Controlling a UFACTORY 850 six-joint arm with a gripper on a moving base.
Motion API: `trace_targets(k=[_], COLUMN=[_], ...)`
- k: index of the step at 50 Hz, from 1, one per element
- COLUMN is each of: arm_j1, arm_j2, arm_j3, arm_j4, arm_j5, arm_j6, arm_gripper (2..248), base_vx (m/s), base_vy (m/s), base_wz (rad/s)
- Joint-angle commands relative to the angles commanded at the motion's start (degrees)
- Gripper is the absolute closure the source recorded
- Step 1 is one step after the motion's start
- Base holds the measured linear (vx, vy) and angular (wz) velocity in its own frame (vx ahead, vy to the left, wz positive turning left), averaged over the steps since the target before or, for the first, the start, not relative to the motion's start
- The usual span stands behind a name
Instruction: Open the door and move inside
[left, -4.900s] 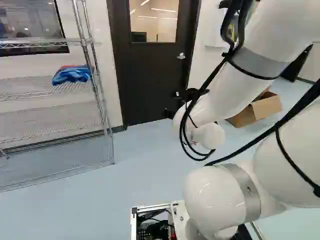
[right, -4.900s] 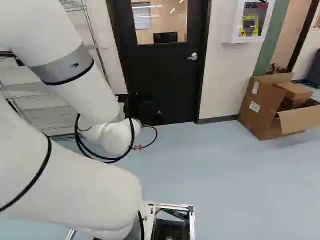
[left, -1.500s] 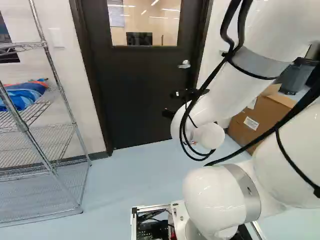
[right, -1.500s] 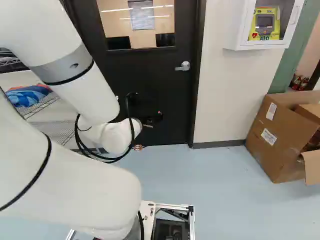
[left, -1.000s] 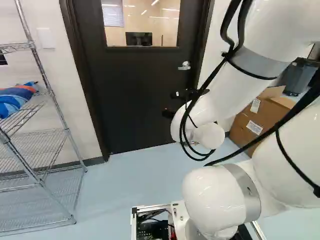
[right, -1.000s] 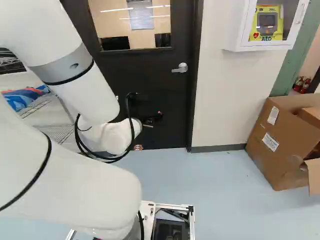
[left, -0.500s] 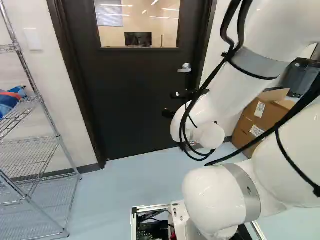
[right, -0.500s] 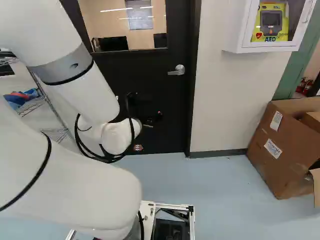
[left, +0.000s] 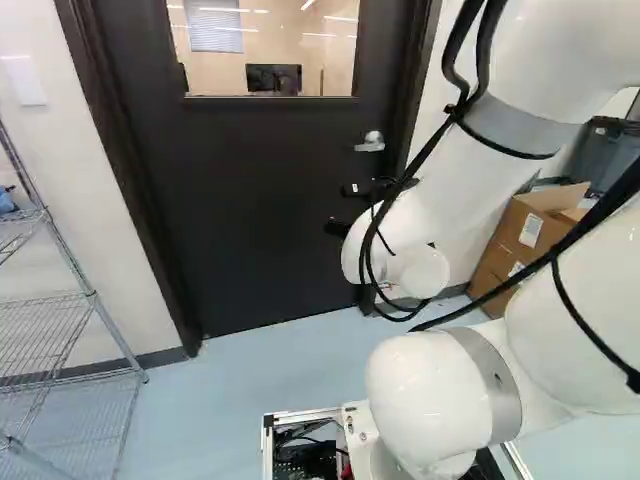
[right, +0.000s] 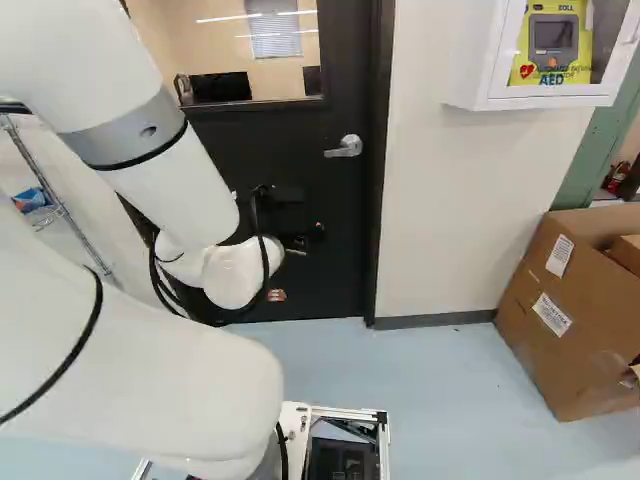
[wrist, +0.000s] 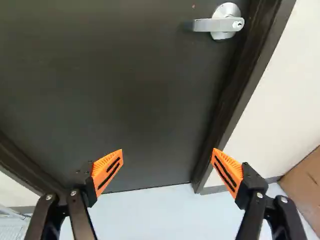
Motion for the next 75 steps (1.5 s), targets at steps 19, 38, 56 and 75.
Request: trace_targets(k=[19,38,56,75], arm_j1=[0.0,-0.7,-1.8,-1.8], arm_j2=[-0.3,-1.9,-3.8,-3.9], arm_j3=[-0.3,-2.9,-7.2,-9.9], arm_j4=[0.0,0.0,0.0,0.0], arm_j5=[0.0,0.0,0.0,0.0], arm_j6=[0.0,0.0,0.0,0.0], arm_gripper=[3,3,3,3], base_vx=[0.1,0.005,0.0,0.0], base_vy=[-0.007,0.0,0.0,0.0], base_wz=[-0.016,0.0,0.0,0.0])
